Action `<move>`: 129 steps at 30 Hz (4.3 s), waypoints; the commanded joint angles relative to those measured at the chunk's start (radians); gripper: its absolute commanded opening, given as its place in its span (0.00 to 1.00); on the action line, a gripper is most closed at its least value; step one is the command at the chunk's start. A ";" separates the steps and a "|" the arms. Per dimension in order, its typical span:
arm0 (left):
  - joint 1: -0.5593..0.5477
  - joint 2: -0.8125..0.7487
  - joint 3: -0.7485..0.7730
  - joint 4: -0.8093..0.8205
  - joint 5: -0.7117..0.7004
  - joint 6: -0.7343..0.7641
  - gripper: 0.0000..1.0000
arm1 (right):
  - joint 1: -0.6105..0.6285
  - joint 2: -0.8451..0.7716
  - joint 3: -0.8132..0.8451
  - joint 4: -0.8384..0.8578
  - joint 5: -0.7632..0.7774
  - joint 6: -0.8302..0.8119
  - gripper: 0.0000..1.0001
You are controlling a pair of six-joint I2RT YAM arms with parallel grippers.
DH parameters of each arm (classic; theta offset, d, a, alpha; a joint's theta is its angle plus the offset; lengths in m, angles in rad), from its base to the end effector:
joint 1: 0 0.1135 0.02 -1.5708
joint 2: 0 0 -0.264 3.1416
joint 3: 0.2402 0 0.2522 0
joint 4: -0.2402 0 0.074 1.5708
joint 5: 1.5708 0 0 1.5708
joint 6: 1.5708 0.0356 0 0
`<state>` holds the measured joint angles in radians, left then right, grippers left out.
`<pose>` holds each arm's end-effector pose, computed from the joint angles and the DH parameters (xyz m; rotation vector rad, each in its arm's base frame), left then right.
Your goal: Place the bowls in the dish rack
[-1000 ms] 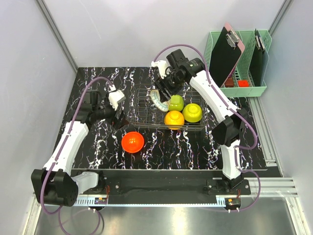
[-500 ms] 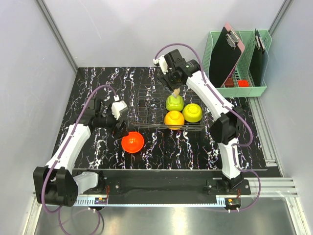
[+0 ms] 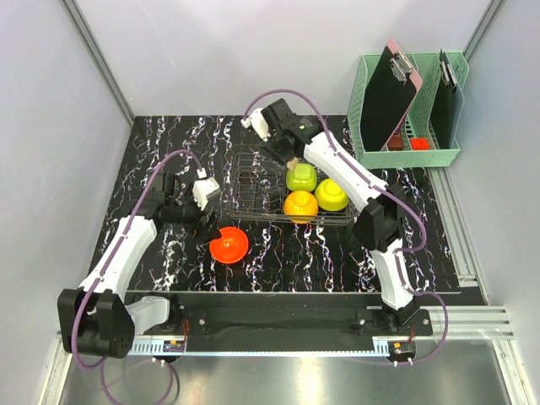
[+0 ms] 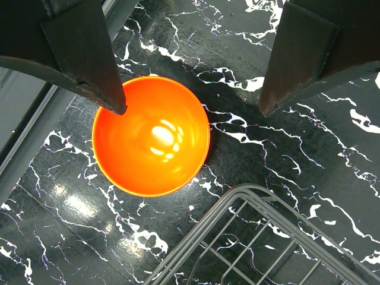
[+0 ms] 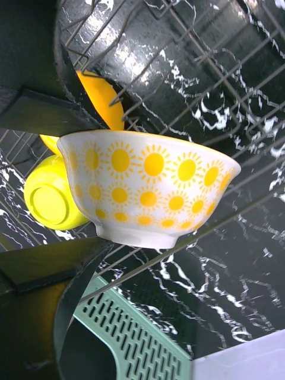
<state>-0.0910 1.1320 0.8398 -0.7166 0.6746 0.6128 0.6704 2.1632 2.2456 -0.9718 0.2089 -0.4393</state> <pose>0.2110 -0.0416 0.2532 1.0402 2.1382 -0.6255 0.3769 0.2894 0.3279 -1.2074 2.1201 -0.1542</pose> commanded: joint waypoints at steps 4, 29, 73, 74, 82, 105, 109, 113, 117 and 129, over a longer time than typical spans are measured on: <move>0.007 -0.028 -0.018 0.017 0.026 0.013 0.99 | 0.044 0.012 0.000 0.100 0.066 -0.093 0.00; 0.007 -0.026 -0.045 0.034 0.042 0.016 0.99 | 0.092 -0.023 -0.086 0.194 0.141 -0.233 0.00; 0.031 -0.026 -0.054 0.019 -0.001 0.030 0.99 | 0.232 -0.129 -0.334 0.298 -0.078 -0.659 0.99; 0.033 -0.028 -0.056 0.019 -0.001 0.033 0.99 | 0.235 -0.118 -0.318 0.298 -0.080 -0.659 0.99; 0.056 -0.044 -0.074 0.013 0.005 0.044 0.99 | 0.235 -0.011 -0.253 0.301 -0.108 -0.658 0.99; 0.450 -0.129 -0.120 0.114 0.161 -0.047 0.99 | 0.212 0.148 -0.120 0.312 -0.036 -0.638 0.99; 0.482 -0.097 -0.117 0.103 0.186 -0.021 0.99 | 0.209 0.167 -0.098 0.309 -0.006 -0.656 1.00; 0.502 -0.081 -0.117 0.101 0.197 -0.008 0.99 | 0.201 0.173 -0.092 0.289 0.010 -0.679 1.00; 0.514 -0.074 -0.119 0.095 0.207 -0.001 0.99 | 0.198 0.181 -0.086 0.269 0.043 -0.703 0.99; 0.528 -0.077 -0.122 0.078 0.226 0.011 0.99 | 0.189 0.245 0.057 0.173 0.093 -0.736 0.49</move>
<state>0.4278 1.0634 0.7189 -0.6514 0.8539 0.5980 0.8761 2.3791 2.1986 -0.6952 0.2367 -1.0473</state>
